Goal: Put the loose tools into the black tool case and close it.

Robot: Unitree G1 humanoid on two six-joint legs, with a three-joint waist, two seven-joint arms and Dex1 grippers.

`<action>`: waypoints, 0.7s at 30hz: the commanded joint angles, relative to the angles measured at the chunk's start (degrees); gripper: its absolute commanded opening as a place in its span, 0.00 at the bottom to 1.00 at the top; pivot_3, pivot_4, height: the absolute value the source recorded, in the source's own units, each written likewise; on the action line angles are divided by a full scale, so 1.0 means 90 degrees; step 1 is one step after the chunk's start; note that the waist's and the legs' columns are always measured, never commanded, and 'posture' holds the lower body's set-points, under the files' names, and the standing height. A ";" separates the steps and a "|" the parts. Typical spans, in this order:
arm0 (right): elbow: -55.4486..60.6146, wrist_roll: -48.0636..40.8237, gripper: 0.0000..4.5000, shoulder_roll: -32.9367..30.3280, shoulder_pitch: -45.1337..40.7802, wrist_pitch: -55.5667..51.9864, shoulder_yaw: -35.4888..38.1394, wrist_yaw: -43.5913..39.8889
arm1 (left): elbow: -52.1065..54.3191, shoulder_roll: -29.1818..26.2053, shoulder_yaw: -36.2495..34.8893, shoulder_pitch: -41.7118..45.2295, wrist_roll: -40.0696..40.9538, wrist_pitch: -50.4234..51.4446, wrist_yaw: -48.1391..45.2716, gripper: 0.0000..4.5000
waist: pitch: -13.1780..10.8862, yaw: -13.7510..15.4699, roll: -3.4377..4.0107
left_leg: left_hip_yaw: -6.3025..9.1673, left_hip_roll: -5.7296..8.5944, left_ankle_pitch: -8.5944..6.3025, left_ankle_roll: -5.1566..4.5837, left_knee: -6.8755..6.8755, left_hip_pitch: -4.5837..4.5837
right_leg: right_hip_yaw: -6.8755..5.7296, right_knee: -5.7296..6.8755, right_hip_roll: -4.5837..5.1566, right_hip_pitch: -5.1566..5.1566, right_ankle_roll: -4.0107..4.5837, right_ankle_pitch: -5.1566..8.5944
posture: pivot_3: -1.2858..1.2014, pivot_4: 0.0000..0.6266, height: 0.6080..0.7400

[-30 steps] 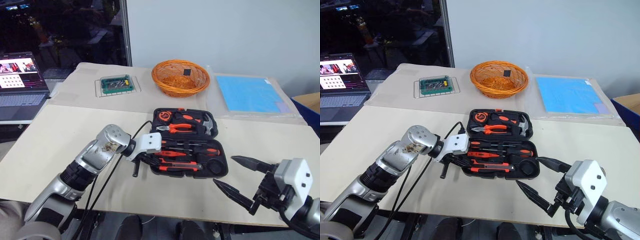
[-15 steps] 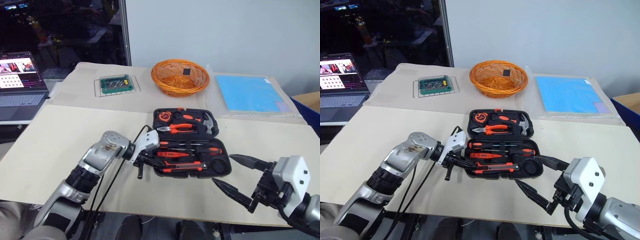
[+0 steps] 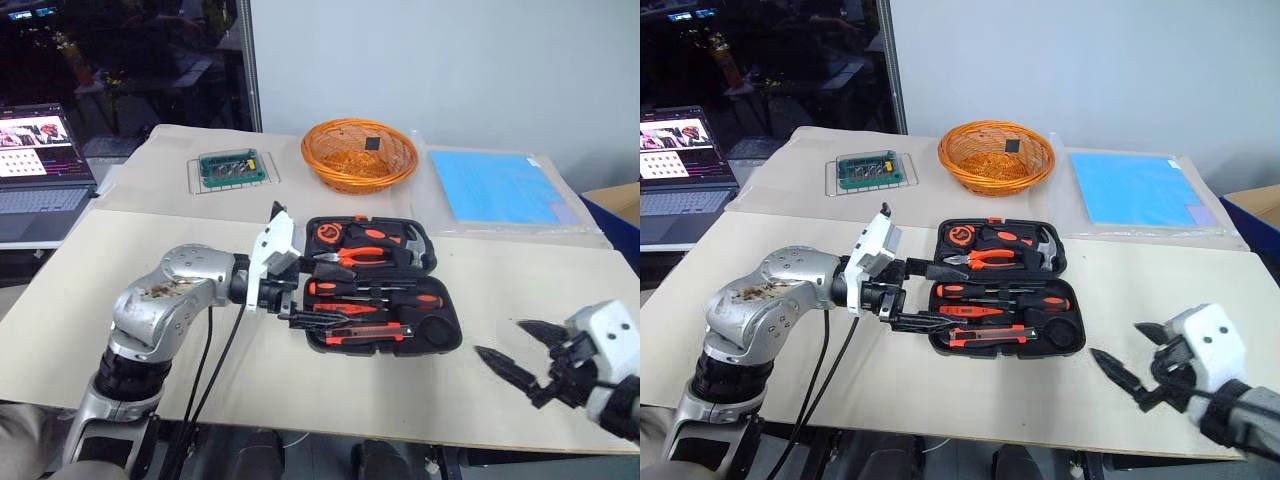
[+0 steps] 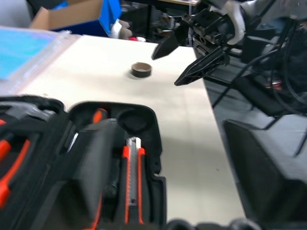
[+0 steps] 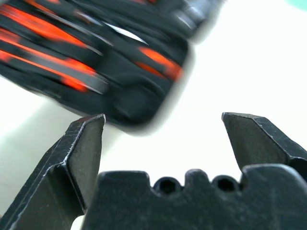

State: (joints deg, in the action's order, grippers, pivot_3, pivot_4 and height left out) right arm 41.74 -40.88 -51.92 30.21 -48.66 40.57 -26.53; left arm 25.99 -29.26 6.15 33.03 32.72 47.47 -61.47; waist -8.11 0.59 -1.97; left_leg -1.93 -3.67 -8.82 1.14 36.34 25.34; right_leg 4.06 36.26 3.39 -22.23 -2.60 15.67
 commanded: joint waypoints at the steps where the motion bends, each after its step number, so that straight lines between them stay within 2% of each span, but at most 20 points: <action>1: -0.0245 0.0963 1.00 -0.0782 -0.0193 -0.0952 -0.0157 0.0644 | 0.0343 0.0052 0.0090 0.0053 0.0181 0.0058 0.0329 1.00 | 0.0000 -0.0005 0.0001 | -0.0001 0.0000 0.0000 0.0000 0.0000 0.0000 | 0.0001 0.0001 0.0000 -0.0002 0.0000 0.0000 | 0.52 0.24 1.00; 2: -0.0417 0.0941 1.00 -0.1052 -0.0471 -0.1485 -0.0387 0.0729 | 0.0414 0.0118 0.0149 0.0134 0.0235 0.0147 0.0460 1.00 | 0.0001 -0.0032 0.0004 | -0.0001 0.0000 0.0000 0.0000 -0.0001 0.0000 | 0.0001 0.0002 -0.0001 -0.0003 0.0000 0.0000 | 0.52 0.24 1.00; 3: -0.0696 0.0797 1.00 -0.1214 -0.0948 -0.1995 -0.0619 0.0793 | 0.0668 0.0464 0.0422 0.0372 0.0268 0.0443 0.0910 1.00 | 0.0000 -0.0068 0.0003 | -0.0004 0.0000 0.0000 0.0000 -0.0001 -0.0002 | 0.0006 0.0004 -0.0001 -0.0004 0.0001 0.0000 | 0.52 0.24 1.00; 5: -0.1064 0.0772 1.00 -0.1355 -0.1522 -0.2309 -0.0918 0.0780 | 0.1026 0.1027 0.0848 0.0697 0.0304 0.0921 0.1626 1.00 | -0.0010 -0.0073 -0.0013 | 0.0000 -0.0002 0.0001 -0.0002 0.0004 -0.0005 | 0.0005 0.0003 -0.0004 0.0001 0.0002 -0.0006 | 0.52 0.24 1.00; 9: -0.1802 0.0931 1.00 -0.1469 -0.2507 -0.2436 -0.1646 0.0578 | 0.1571 0.2001 0.1853 0.0876 0.0048 0.1562 0.2817 1.00 | -0.0010 -0.0058 -0.0012 | 0.0011 0.0024 0.0001 -0.0010 0.0013 0.0013 | 0.0021 -0.0008 0.0001 0.0005 -0.0026 -0.0005 | 0.52 0.24 1.00; 10: -0.2020 0.0999 1.00 -0.1477 -0.2667 -0.2365 -0.1847 0.0493 | 0.1623 0.2199 0.2075 0.0944 -0.0022 0.1702 0.3062 1.00 | -0.0009 -0.0063 -0.0011 | 0.0014 0.0031 -0.0001 -0.0014 0.0012 0.0016 | 0.0024 -0.0009 0.0001 0.0006 -0.0056 -0.0016 | 0.52 0.24 1.00; 13: -0.2648 0.1212 1.00 -0.1538 -0.3088 -0.2291 -0.2434 0.0316 | 0.1650 0.2899 0.2574 0.1172 -0.0154 0.2110 0.3795 1.00 | -0.0012 -0.0060 -0.0006 | 0.0025 0.0041 -0.0003 -0.0018 0.0008 0.0021 | 0.0027 -0.0006 0.0001 0.0002 -0.0065 -0.0021 | 0.52 0.24 1.00; 14: -0.2840 0.1330 0.89 -0.1580 -0.3196 -0.2219 -0.2614 0.0274 | 0.1636 0.3171 0.2691 0.1253 -0.0189 0.2258 0.4043 1.00 | -0.0014 -0.0056 -0.0004 | 0.0028 0.0045 -0.0003 -0.0018 0.0006 0.0022 | 0.0028 -0.0006 0.0001 0.0000 -0.0066 -0.0021 | 0.52 0.24 1.00; 16: -0.3206 0.1510 0.77 -0.1628 -0.3389 -0.2067 -0.2878 0.0124 | 0.1582 0.3749 0.2960 0.1373 -0.0305 0.2536 0.4545 1.00 | -0.0013 -0.0051 0.0005 | 0.0045 0.0069 -0.0002 -0.0020 0.0007 0.0027 | 0.0040 -0.0005 0.0004 0.0001 -0.0072 -0.0018 | 0.52 0.24 1.00; 21: -0.3814 0.1861 0.37 -0.1492 -0.3743 -0.1641 -0.3311 -0.0148 | 0.1312 0.4982 0.3812 0.1271 -0.0631 0.3019 0.5783 1.00 | -0.0025 -0.0097 0.0016 | 0.0042 0.0111 0.0000 -0.0033 0.0010 0.0020 | 0.0128 -0.0002 0.0000 0.0008 -0.0106 0.0000 | 0.52 0.24 1.00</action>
State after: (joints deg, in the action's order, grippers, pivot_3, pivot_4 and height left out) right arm 8.14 -25.74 -64.94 -1.97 -65.70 11.08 -27.11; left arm 37.89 6.26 38.37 44.66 28.53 73.72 -13.39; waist -8.33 -0.28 -1.82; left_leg -1.56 -2.61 -8.79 0.79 36.43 25.52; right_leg 5.30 36.26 3.39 -22.17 -3.57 15.66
